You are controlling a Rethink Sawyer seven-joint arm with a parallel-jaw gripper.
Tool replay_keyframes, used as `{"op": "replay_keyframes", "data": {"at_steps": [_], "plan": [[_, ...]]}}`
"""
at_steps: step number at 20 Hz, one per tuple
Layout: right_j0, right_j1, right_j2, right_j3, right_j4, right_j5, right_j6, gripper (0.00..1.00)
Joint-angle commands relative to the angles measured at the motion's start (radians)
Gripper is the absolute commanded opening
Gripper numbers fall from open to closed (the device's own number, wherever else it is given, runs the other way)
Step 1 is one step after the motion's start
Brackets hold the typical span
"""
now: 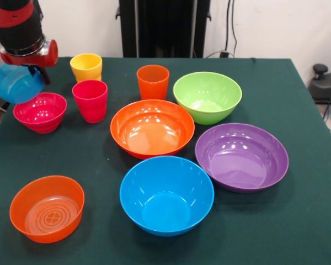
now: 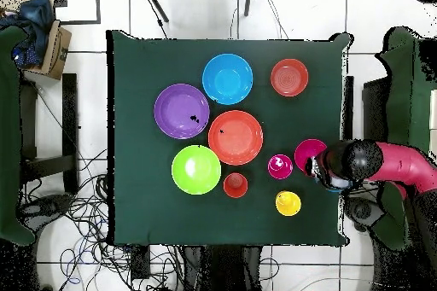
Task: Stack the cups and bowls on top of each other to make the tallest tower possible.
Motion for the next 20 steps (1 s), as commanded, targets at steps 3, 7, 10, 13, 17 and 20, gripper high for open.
{"op": "replay_keyframes", "data": {"at_steps": [3,7,10,13,17,20], "plan": [[0.033,-0.011,-0.021,-0.018,-0.021,0.11,-0.311,0.0],[0.029,-0.028,-0.006,-0.027,0.004,0.139,-0.319,0.0],[0.029,-0.022,0.0,-0.044,0.011,0.137,-0.314,0.0],[0.026,-0.019,0.014,-0.061,0.023,0.112,-0.296,0.0],[0.032,-0.012,0.015,-0.081,0.029,0.113,-0.291,0.0],[0.034,-0.003,0.015,-0.086,0.019,0.077,-0.276,0.0]]}}
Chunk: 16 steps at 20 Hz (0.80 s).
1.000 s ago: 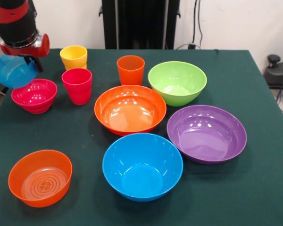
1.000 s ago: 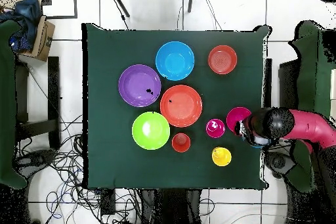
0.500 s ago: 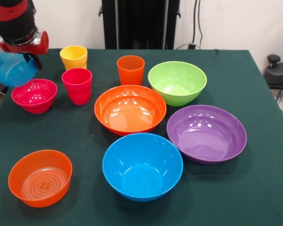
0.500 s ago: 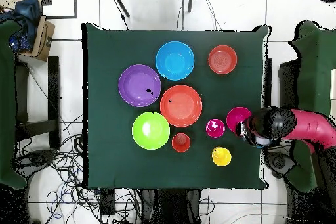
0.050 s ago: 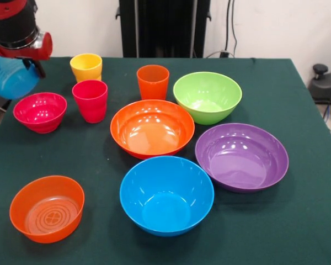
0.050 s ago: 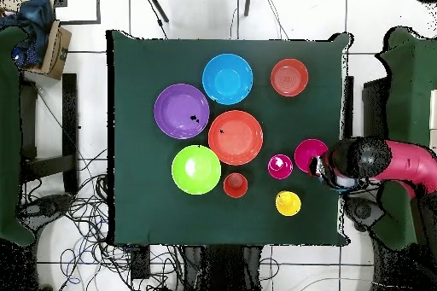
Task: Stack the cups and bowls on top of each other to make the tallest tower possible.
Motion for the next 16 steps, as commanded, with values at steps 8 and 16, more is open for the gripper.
{"op": "replay_keyframes", "data": {"at_steps": [8,16], "plan": [[0.037,0.028,0.021,-0.082,0.002,0.007,-0.26,0.0],[0.047,0.043,0.038,-0.104,0.022,-0.018,-0.234,0.0]]}}
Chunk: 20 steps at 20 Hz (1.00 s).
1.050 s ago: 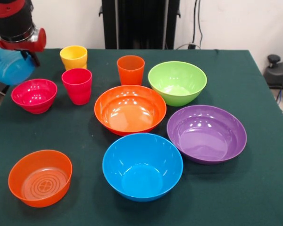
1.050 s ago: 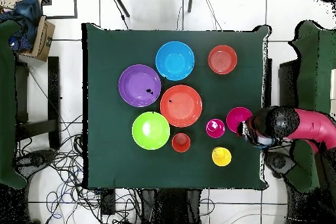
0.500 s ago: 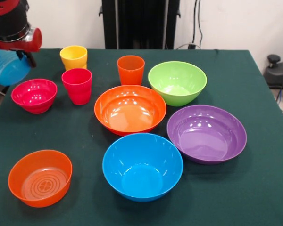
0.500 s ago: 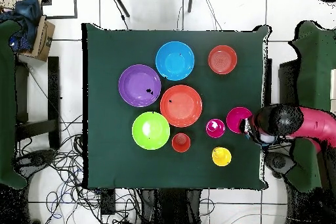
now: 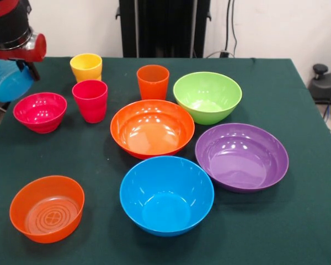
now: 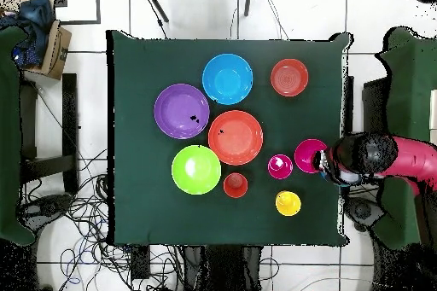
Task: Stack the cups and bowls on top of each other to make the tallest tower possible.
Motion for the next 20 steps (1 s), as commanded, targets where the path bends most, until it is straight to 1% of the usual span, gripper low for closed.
{"op": "replay_keyframes", "data": {"at_steps": [1,5,13,17,20], "plan": [[0.048,0.039,0.034,-0.071,0.007,-0.026,-0.229,0.0],[0.055,0.044,0.045,-0.078,0.018,-0.046,-0.211,0.0],[0.074,0.056,0.063,-0.103,0.047,-0.053,-0.19,0.0],[0.089,0.06,0.063,-0.12,0.061,-0.047,-0.18,0.0],[0.093,0.059,0.056,-0.117,0.062,-0.057,-0.177,0.0]]}}
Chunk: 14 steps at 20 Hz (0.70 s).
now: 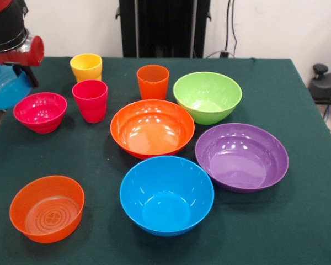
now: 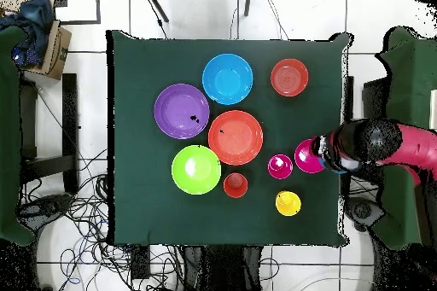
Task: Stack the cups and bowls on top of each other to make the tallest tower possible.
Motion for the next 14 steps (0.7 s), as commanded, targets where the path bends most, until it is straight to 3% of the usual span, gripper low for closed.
{"op": "replay_keyframes", "data": {"at_steps": [1,14], "plan": [[0.072,0.053,0.029,-0.062,0.003,-0.059,-0.174,0.0],[0.105,0.021,0.018,-0.003,0.026,-0.063,-0.116,0.0]]}}
